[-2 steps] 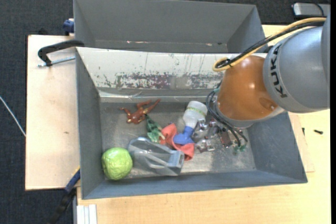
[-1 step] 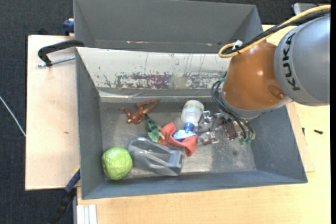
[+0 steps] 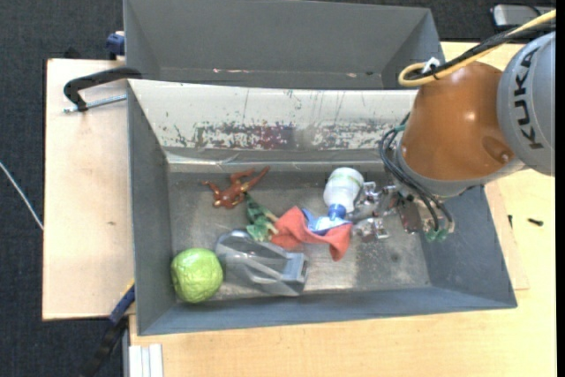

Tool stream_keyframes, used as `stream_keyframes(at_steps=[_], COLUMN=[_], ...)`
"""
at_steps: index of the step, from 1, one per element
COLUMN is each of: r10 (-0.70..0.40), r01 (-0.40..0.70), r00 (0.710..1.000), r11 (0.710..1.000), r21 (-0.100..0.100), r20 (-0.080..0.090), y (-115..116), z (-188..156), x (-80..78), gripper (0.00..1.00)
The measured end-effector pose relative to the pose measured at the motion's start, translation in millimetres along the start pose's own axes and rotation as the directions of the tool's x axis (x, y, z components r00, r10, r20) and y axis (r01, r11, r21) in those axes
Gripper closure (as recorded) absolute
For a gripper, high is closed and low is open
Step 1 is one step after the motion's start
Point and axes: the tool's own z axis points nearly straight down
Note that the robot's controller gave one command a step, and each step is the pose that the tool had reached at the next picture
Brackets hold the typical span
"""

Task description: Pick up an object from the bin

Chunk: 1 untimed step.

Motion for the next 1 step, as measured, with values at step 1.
stream_keyframes(at_steps=[1], r10=[-0.018], r01=[0.018], r00=[1.0], r11=[1.0], r21=[0.0], r20=[-0.009], y=[16.3], z=[-44.1], x=[-11.0], gripper=[1.0])
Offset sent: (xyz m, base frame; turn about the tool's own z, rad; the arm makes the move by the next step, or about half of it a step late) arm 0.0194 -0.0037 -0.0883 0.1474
